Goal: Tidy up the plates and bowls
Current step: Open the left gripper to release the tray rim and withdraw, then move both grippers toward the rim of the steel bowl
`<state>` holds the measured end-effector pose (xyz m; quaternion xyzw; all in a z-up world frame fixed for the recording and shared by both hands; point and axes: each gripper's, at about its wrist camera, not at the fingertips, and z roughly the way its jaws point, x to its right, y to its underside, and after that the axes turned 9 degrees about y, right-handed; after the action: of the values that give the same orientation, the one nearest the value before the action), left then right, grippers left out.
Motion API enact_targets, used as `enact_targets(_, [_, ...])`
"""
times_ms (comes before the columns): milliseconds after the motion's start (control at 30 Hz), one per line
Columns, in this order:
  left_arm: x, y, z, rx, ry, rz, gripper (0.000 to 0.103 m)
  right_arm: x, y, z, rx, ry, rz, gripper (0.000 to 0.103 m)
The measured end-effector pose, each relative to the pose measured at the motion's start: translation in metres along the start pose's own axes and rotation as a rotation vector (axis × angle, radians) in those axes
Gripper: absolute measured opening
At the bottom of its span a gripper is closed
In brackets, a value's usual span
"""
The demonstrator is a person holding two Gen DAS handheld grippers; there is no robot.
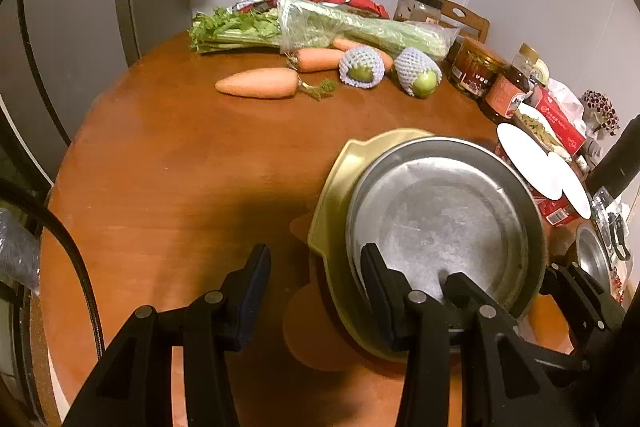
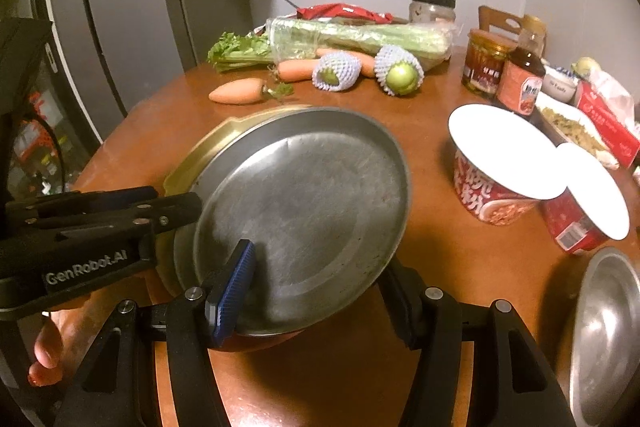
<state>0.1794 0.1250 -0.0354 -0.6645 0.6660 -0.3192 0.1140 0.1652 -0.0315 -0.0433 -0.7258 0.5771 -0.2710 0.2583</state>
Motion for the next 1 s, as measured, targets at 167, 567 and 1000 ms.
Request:
enact_targets(167, [0.0, 0.005, -0.009, 0.011, 0.0, 0.006, 0.047, -0.005, 0.0, -0.005, 0.008, 0.021, -0.019, 0.063])
enact_targets(567, [0.002, 0.019, -0.035, 0.049, -0.042, 0.02, 0.047, -0.007, -0.001, -0.024, 0.051, 0.022, -0.022, 0.064])
enact_targets(1000, [0.014, 0.027, -0.054, 0.076, -0.083, 0.019, 0.047, -0.003, 0.002, -0.019, 0.033, 0.022, -0.017, 0.064])
